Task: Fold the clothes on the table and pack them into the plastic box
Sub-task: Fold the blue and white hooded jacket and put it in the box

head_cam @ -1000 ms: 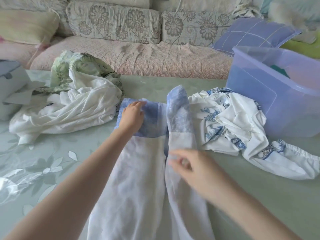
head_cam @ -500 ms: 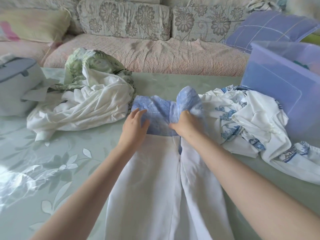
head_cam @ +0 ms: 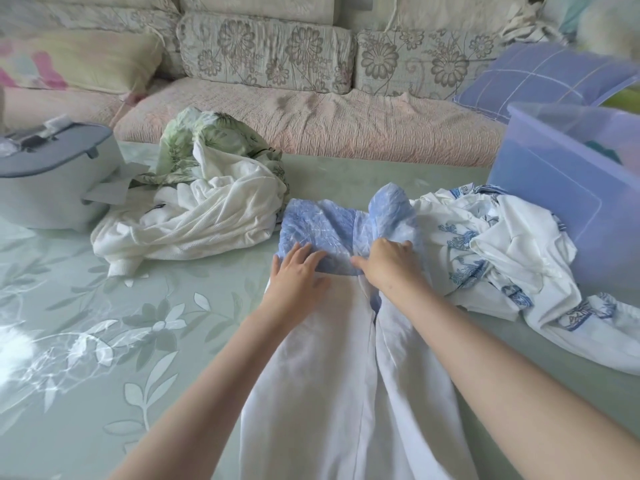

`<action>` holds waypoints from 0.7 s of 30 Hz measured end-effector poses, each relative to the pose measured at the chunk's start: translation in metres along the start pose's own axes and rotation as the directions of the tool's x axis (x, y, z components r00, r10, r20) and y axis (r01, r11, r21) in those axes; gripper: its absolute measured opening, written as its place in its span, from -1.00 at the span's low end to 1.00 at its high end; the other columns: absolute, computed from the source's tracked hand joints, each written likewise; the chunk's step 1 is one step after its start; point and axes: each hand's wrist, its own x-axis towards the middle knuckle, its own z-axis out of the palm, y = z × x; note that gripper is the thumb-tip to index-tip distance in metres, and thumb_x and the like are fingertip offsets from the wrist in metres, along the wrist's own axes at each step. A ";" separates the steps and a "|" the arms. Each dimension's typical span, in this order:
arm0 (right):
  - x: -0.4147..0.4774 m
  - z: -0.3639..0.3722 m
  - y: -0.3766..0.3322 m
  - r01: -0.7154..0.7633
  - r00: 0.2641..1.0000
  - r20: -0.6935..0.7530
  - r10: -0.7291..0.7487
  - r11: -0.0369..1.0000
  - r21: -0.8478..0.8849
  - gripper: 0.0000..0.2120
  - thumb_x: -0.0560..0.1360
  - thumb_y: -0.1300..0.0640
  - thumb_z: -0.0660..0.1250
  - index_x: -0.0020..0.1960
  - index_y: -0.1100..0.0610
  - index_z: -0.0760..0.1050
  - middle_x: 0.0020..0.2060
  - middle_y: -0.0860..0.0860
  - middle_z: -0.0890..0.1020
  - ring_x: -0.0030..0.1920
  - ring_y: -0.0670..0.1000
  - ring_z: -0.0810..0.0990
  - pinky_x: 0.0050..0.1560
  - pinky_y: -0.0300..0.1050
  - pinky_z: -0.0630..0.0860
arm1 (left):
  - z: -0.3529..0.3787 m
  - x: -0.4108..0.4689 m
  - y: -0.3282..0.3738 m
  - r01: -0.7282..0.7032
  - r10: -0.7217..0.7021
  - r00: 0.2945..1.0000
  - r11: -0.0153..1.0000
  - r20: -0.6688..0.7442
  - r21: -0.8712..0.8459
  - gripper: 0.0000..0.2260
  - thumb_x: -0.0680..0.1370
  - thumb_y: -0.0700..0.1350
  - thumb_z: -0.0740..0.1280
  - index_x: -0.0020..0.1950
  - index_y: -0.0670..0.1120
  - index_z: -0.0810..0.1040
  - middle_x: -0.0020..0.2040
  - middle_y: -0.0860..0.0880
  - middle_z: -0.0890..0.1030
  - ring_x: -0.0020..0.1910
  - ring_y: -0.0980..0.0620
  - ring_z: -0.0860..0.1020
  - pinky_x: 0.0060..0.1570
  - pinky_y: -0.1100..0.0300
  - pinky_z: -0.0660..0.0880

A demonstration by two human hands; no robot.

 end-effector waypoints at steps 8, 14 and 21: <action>0.016 0.014 -0.009 -0.094 0.991 -0.082 0.107 0.984 0.148 -0.56 0.49 0.08 0.36 0.27 0.25 0.35 0.25 0.13 0.48 0.30 0.21 0.38 0.25 -0.01 0.32 | 0.008 -0.005 -0.009 -0.034 0.018 0.993 0.990 0.114 0.136 -0.49 0.65 0.09 0.03 0.56 0.04 -0.03 0.57 0.00 -0.10 0.54 0.00 -0.17 0.47 -0.05 -0.20; 0.035 0.018 -0.016 -0.189 0.972 0.058 0.229 0.608 0.771 -0.47 0.25 0.23 0.48 0.16 0.36 0.45 -0.21 0.10 0.50 -0.26 0.05 0.49 -0.32 -0.20 0.35 | 0.000 0.000 -0.013 0.019 -0.026 0.994 0.998 0.111 0.066 -0.46 0.64 0.10 0.08 0.56 0.05 -0.04 0.57 -0.03 -0.10 0.54 0.01 -0.18 0.46 -0.09 -0.20; 0.043 0.027 -0.011 -0.219 0.975 0.148 0.168 0.584 0.781 -0.49 0.29 0.27 0.54 0.16 0.32 0.43 -0.01 0.14 0.59 0.00 0.11 0.58 -0.09 -0.09 0.51 | -0.006 0.000 -0.012 0.026 -0.029 0.997 0.999 0.074 0.032 -0.49 0.65 0.06 0.06 0.56 0.05 -0.03 0.57 -0.03 -0.12 0.54 0.02 -0.20 0.45 -0.08 -0.24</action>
